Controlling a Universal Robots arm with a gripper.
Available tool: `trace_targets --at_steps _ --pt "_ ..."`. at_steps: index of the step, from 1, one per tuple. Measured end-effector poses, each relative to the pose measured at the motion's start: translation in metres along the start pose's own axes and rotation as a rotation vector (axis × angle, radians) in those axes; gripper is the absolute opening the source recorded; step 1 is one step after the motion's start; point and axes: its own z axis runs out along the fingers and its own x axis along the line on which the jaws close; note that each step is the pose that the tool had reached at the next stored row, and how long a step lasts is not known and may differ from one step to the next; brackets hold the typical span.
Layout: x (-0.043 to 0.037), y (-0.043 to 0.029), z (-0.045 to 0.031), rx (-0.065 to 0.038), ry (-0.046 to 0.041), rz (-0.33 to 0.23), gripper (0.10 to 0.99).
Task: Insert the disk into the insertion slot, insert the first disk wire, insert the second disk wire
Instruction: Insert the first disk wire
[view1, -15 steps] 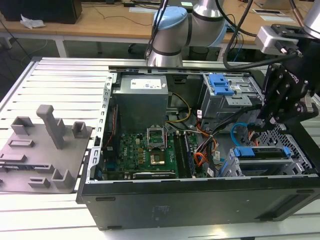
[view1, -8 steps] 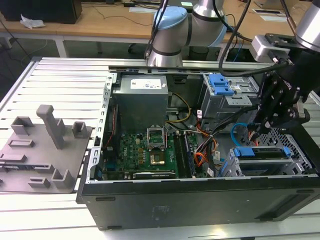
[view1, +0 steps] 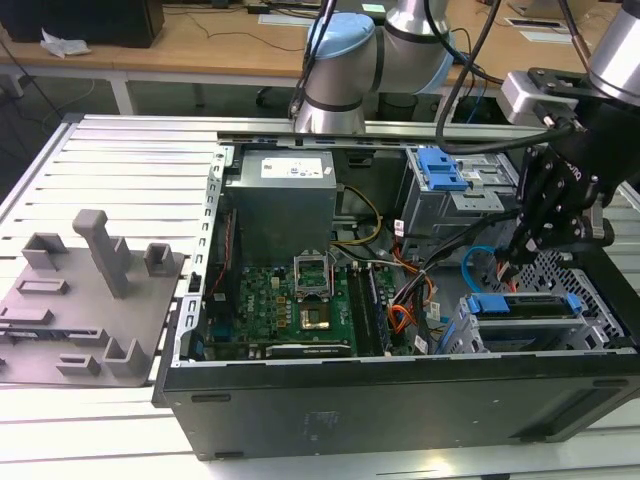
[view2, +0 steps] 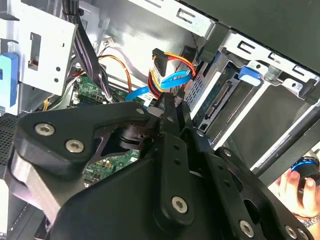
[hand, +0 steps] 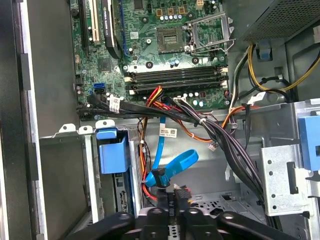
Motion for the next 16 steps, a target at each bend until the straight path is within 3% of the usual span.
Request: trace_targets --at_steps 1,6,9,16 --pt "0.0 0.0 0.0 0.0 0.0 0.0 0.165" --pt "-0.0001 -0.0011 0.0001 0.0 -0.0001 0.0 0.165" --pt "-0.0009 -0.0096 -0.0004 0.0 0.0001 0.0 0.165" --pt "0.0059 -0.0104 -0.0003 0.0 0.0001 0.0 0.165"
